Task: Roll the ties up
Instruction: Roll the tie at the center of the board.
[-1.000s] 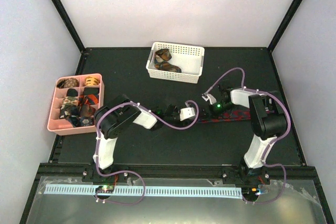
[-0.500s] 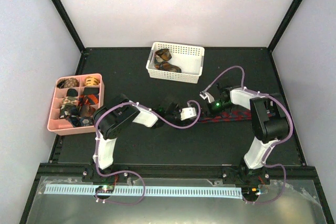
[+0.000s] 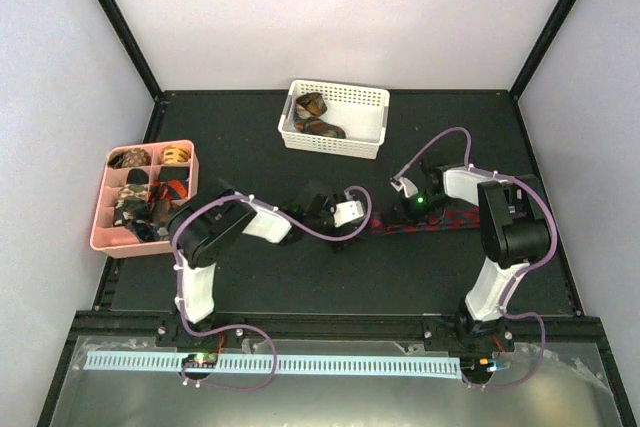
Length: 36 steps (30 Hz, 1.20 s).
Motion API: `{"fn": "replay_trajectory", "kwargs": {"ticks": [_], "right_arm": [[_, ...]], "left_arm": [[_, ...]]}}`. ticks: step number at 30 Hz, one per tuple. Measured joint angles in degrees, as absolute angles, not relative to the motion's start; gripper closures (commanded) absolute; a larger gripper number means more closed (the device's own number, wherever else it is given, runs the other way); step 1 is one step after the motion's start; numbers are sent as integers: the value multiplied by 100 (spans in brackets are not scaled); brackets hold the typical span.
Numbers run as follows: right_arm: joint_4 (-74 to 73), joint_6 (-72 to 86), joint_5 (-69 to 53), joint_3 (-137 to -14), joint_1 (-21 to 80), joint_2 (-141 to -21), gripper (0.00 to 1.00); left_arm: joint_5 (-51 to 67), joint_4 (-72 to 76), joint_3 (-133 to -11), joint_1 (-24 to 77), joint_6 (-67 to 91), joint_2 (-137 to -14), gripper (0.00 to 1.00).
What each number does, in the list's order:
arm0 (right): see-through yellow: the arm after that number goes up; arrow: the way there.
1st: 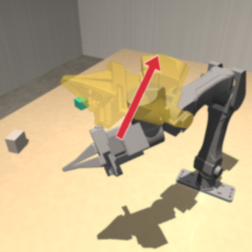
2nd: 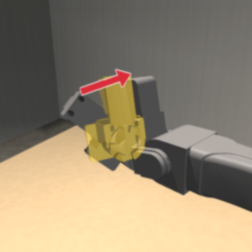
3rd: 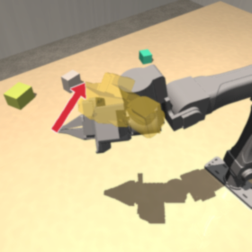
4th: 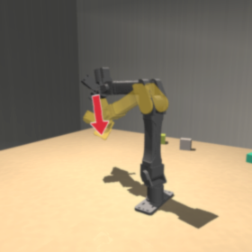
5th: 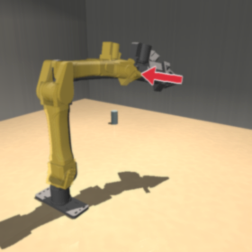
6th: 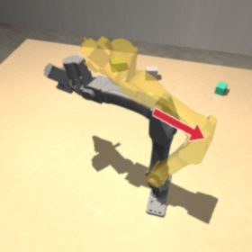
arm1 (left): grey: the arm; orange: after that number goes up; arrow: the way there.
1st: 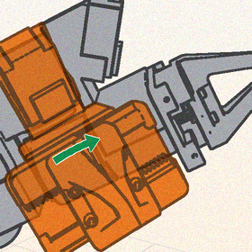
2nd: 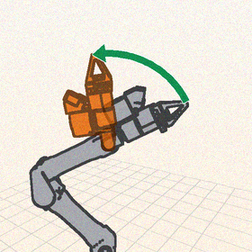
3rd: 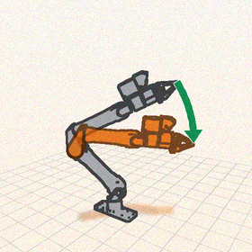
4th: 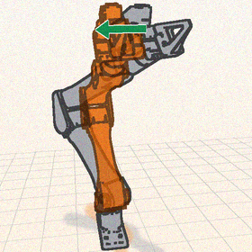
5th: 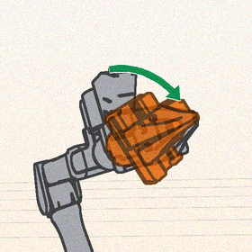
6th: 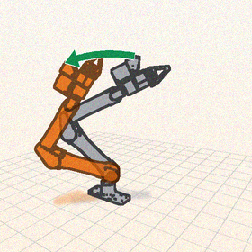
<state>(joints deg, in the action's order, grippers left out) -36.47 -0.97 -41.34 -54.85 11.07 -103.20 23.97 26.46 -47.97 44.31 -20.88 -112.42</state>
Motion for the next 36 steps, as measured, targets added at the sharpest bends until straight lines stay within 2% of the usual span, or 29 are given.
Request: {"fn": "replay_trajectory", "kwargs": {"ticks": [5,10,15,20,26,36], "right_arm": [[-3642,-99,-3857,-5483,1114,-10320,98],[-3638,-95,-3789,-5509,1144,-10370,98],[-3516,-89,-3951,-5572,1302,-10521,99],[-3341,25,-4316,-5666,1424,-10770,98],[-3299,130,-4565,-5789,1476,-10969,98],[-3273,165,-4622,-5787,1476,-10993,98]], "left_arm": [[2399,2779,-4281,4244,-1800,-10696,1],[2469,2779,-4281,3940,-1234,-9966,1],[2995,2093,-4987,3413,-1041,-9957,1],[3218,2228,-4554,3404,-1098,-9900,1],[3214,2867,-4032,3850,-1149,-10263,1],[3175,4486,-3938,4176,-1153,-11402,12]]}}
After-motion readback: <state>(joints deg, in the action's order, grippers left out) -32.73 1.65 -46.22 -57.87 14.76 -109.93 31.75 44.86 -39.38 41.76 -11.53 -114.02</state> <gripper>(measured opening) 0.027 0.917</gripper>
